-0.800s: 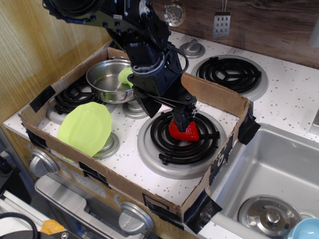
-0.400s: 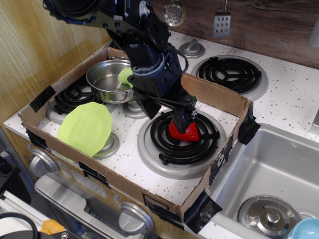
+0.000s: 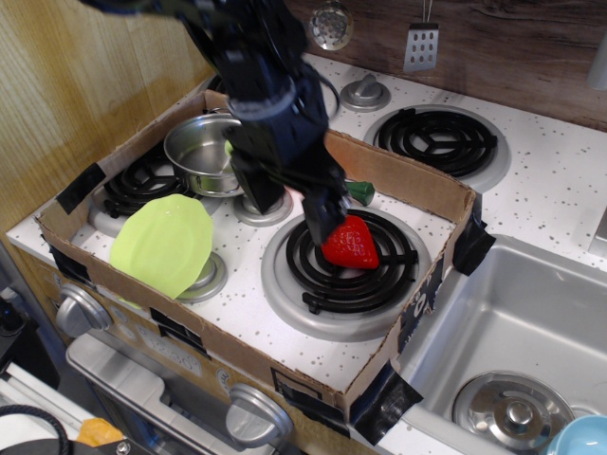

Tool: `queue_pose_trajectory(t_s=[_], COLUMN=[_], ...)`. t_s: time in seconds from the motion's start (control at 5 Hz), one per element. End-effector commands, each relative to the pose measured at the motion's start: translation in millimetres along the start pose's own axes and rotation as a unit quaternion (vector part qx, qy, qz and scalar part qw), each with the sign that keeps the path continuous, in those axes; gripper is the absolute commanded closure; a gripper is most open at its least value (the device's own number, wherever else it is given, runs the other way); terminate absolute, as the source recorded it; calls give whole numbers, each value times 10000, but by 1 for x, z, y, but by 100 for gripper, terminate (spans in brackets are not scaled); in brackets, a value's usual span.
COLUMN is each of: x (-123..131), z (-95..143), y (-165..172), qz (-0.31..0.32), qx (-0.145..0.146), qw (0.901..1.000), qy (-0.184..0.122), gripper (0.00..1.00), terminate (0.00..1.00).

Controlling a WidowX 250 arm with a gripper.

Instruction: Take broccoli out of pan

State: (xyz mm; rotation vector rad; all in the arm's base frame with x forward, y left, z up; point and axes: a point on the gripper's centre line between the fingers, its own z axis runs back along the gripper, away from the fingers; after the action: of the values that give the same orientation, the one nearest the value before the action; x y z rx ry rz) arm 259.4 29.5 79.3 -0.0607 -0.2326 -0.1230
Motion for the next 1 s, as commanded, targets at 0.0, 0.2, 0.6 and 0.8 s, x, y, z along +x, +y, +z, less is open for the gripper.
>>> queue_pose_trajectory(t_s=[0.0, 0.2, 0.6, 0.8], x=[7, 18, 39, 47], z=[35, 33, 22, 11], y=[52, 90, 126, 136], qz=[-857, -1326, -1638, -1880], qx=[569, 667, 695, 791], qw=[9947, 9889, 9840, 9789], qy=[-15, 38, -65, -160], gripper=[0, 0, 0, 0], terminate=[0, 0, 0, 0])
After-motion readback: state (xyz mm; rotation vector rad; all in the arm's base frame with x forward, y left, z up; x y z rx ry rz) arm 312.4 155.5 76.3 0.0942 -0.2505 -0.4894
